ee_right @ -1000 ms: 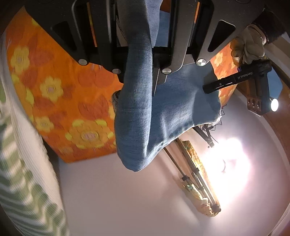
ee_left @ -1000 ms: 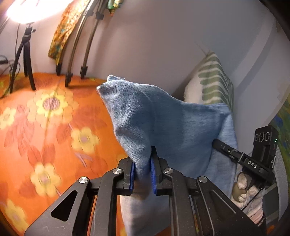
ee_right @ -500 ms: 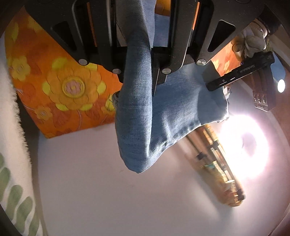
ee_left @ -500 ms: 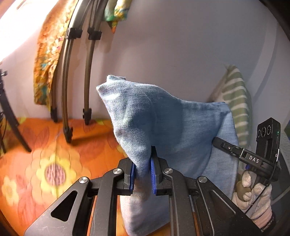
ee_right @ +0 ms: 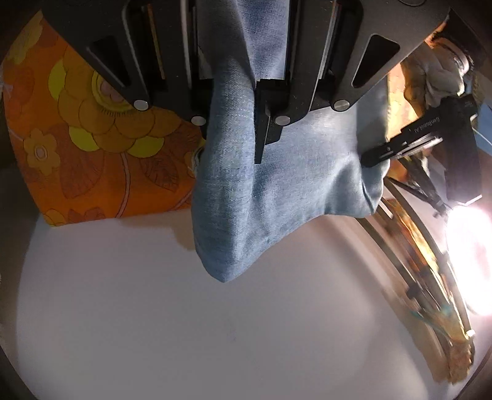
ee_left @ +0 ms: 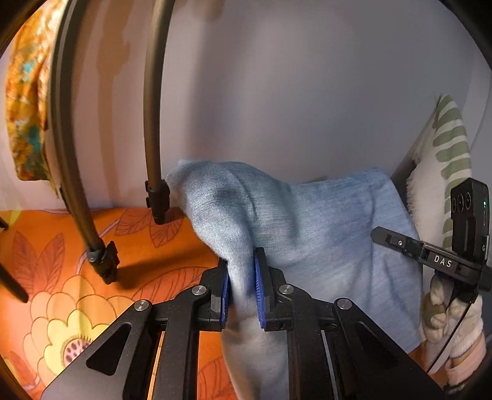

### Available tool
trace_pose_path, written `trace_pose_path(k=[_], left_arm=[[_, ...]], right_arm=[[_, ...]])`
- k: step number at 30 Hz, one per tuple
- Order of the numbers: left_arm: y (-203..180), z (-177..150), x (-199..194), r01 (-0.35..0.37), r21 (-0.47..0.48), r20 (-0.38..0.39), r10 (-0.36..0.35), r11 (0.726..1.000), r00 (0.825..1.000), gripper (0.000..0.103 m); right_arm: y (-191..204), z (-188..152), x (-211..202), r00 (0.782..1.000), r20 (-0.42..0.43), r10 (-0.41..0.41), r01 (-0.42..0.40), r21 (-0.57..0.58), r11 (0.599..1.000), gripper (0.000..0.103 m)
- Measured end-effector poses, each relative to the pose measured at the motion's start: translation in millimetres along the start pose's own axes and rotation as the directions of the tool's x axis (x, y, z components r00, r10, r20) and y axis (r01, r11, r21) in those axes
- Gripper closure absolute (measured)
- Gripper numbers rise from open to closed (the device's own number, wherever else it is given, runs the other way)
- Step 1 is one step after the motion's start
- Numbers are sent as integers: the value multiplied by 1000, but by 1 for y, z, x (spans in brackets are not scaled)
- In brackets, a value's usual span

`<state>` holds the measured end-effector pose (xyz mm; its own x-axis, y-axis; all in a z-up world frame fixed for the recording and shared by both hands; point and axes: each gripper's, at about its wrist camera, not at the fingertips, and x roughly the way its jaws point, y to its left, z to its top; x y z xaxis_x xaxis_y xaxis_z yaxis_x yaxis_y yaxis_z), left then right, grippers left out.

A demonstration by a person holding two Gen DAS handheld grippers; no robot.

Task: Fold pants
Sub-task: 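Carry the folded jeans with both grippers toward the pillow and lower them, then open both grippers and pull them back from the jeans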

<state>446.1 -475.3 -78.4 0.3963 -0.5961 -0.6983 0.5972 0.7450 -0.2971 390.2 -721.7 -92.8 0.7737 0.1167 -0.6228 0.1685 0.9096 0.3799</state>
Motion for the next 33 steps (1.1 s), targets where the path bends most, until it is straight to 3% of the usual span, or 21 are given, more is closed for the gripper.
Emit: trace_pose_path(k=[4, 7, 10, 18, 23, 28, 33], left_arm=[[-5, -3, -5, -75, 35, 7, 75, 997, 997, 87], [-7, -5, -19, -83, 39, 27, 82, 996, 996, 86], [-13, -12, -36, -83, 53, 31, 81, 995, 996, 86], [-31, -28, -92, -69, 77, 39, 66, 995, 997, 86], [-44, -27, -129, -56, 92, 56, 51, 994, 997, 86], [-66, -34, -167, -53, 125, 68, 45, 991, 997, 86], [-82, -53, -195, -45, 149, 83, 32, 988, 996, 66]], right_arm=[[-5, 1, 16, 993, -42, -111, 110, -33, 993, 77], [-7, -3, 18, 980, -51, -194, 193, -38, 981, 69], [-7, -5, 9, 975, -24, -223, 222, -33, 974, 67], [4, -7, -43, 975, 45, -215, 215, 11, 977, 61], [31, -21, -85, 979, 67, -193, 194, -15, 981, 60], [55, -39, -126, 980, 99, -174, 177, -26, 984, 47], [73, -70, -162, 978, 112, -176, 180, -24, 983, 46]])
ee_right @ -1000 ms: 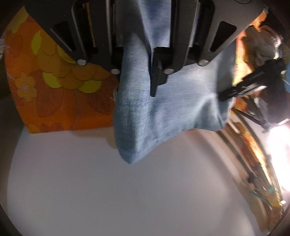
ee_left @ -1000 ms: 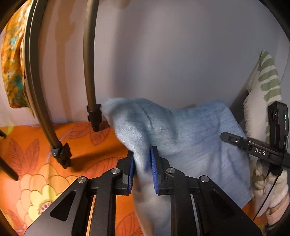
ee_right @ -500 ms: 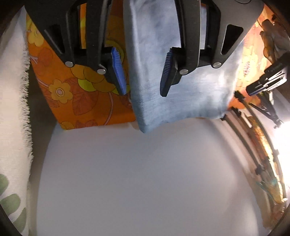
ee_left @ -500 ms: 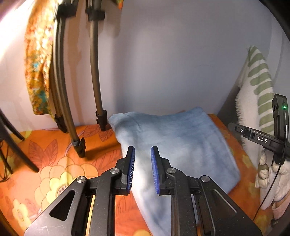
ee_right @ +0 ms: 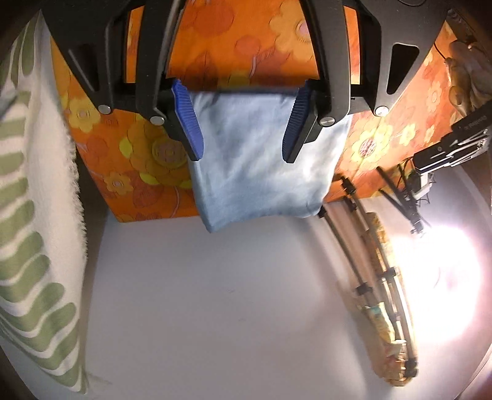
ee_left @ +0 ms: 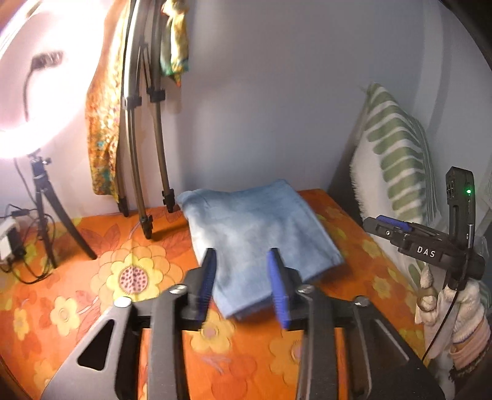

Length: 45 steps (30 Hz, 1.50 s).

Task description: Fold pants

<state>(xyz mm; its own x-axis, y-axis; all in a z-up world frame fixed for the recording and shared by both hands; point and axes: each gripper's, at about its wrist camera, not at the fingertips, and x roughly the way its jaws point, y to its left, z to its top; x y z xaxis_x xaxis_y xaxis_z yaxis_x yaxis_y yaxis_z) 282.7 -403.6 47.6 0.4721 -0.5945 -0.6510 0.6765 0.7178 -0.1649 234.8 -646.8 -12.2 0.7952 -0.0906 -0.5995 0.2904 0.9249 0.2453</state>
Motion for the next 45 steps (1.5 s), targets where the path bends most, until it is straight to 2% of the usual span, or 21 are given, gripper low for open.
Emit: trace_pose_path(k=[3, 6, 8, 12, 16, 21, 23, 28, 34, 40, 45], left_arm=[[-10, -12, -29, 3, 24, 17, -3, 1000, 1000, 64], [-14, -27, -52, 14, 15, 30, -15, 1000, 999, 52], [-15, -37, -64, 19, 10, 30, -19, 1000, 999, 51], [-16, -59, -91, 43, -21, 42, -42, 999, 998, 48], [-16, -77, -111, 54, -32, 61, -52, 998, 997, 39], [-16, -101, -126, 62, -39, 53, -60, 997, 997, 37], [-18, -109, -130, 41, -13, 56, -40, 999, 998, 37], [-16, -123, -129, 23, -1, 31, -23, 1000, 999, 33], [-8, -134, -126, -10, -23, 12, 11, 1000, 1000, 33], [-4, -141, -124, -31, -43, -1, 31, 999, 1000, 33], [-2, -142, -119, -41, -50, -25, 40, 998, 999, 33]], right_arm=[[7, -19, -27, 1000, 14, -14, 14, 4, 1000, 43], [18, -36, -48, 999, 17, -30, 30, -12, 999, 41], [28, -49, -65, 999, 28, -32, 32, -18, 999, 40], [46, -71, -92, 998, 46, -35, 35, 3, 999, 32], [73, -90, -114, 993, 53, -103, 105, -38, 994, 28], [93, -110, -141, 989, 81, -128, 129, -6, 992, 19], [97, -117, -147, 986, 87, -139, 139, 9, 990, 18], [115, -138, -152, 970, 96, -222, 226, -25, 974, 15], [126, -148, -151, 971, 116, -209, 210, 2, 978, 13], [147, -152, -143, 976, 117, -186, 194, -68, 979, 13], [151, -155, -137, 977, 111, -183, 192, -72, 979, 12]])
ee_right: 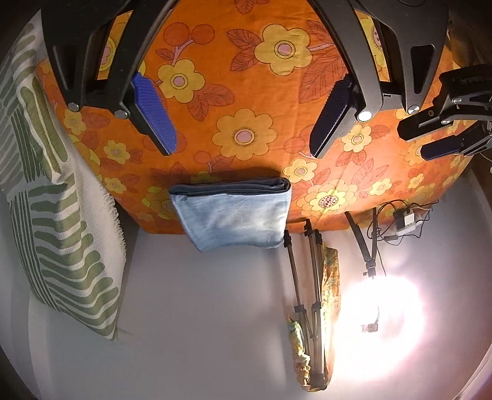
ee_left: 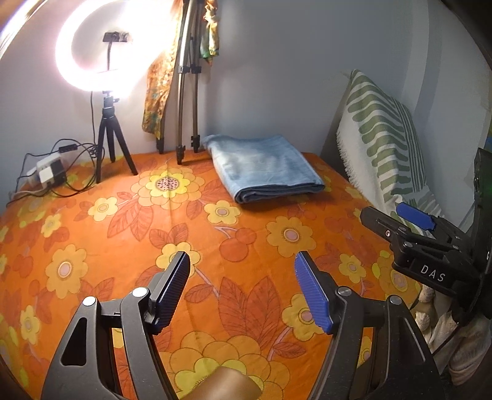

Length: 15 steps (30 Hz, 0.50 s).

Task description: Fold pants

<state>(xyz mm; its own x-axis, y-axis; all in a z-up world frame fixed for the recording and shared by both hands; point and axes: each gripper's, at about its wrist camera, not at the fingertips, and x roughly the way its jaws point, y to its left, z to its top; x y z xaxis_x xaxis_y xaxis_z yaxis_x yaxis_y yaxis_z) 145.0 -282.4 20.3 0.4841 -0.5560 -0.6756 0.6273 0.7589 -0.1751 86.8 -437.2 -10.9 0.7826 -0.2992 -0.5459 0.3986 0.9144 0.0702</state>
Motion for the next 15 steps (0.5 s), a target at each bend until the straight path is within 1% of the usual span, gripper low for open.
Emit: trace_pose_path(k=[4, 9, 15], left_arm=[[-1, 1, 3, -14, 6, -10, 14, 1000, 1000, 32], [-3, 0, 8, -7, 0, -32, 7, 1000, 999, 32], [-9, 0, 9, -8, 20, -36, 9, 1000, 999, 32]], right_arm=[[-2, -2, 6, 1000, -7, -10, 10, 2, 1000, 12], [-7, -3, 10, 1000, -22, -11, 11, 22, 1000, 12], [-10, -2, 8, 1000, -9, -20, 20, 28, 999, 12]])
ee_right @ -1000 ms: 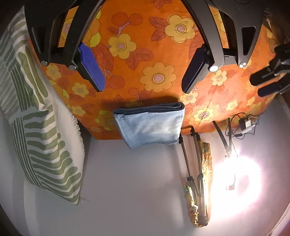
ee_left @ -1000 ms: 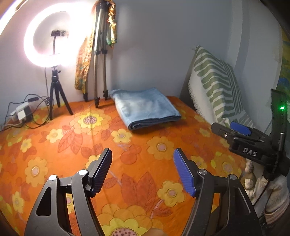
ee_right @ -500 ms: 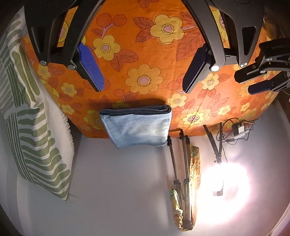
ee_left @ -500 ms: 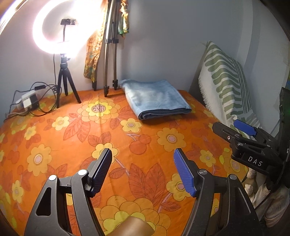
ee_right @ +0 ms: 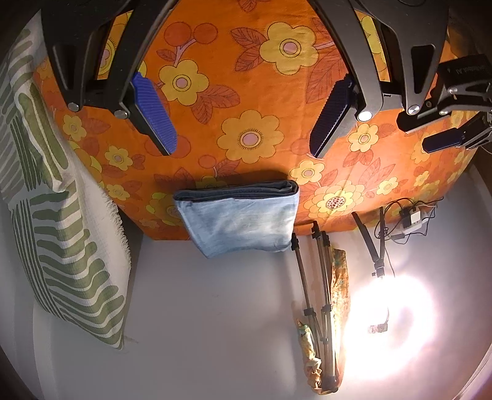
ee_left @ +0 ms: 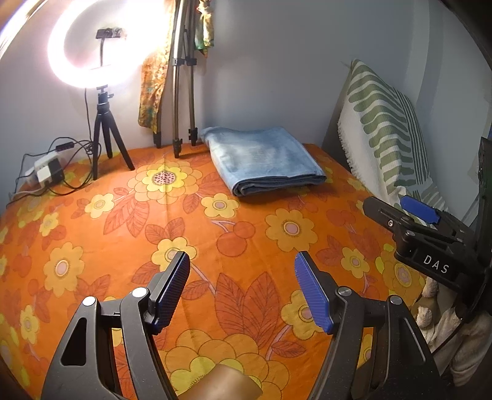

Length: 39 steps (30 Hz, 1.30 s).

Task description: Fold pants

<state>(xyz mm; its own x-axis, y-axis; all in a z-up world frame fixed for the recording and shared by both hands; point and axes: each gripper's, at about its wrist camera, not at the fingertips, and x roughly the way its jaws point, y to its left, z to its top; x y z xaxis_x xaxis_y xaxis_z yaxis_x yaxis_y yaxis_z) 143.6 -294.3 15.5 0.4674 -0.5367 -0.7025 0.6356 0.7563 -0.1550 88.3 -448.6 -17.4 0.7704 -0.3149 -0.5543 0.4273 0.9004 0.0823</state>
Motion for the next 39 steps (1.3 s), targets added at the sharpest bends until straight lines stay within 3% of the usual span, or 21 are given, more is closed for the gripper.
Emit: trace_pose_path(k=[39], left_arm=[[1, 1, -10, -18, 0, 24, 18, 1000, 1000, 32]], right_arm=[[5, 1, 2, 1000, -8, 9, -9, -5, 1000, 12]])
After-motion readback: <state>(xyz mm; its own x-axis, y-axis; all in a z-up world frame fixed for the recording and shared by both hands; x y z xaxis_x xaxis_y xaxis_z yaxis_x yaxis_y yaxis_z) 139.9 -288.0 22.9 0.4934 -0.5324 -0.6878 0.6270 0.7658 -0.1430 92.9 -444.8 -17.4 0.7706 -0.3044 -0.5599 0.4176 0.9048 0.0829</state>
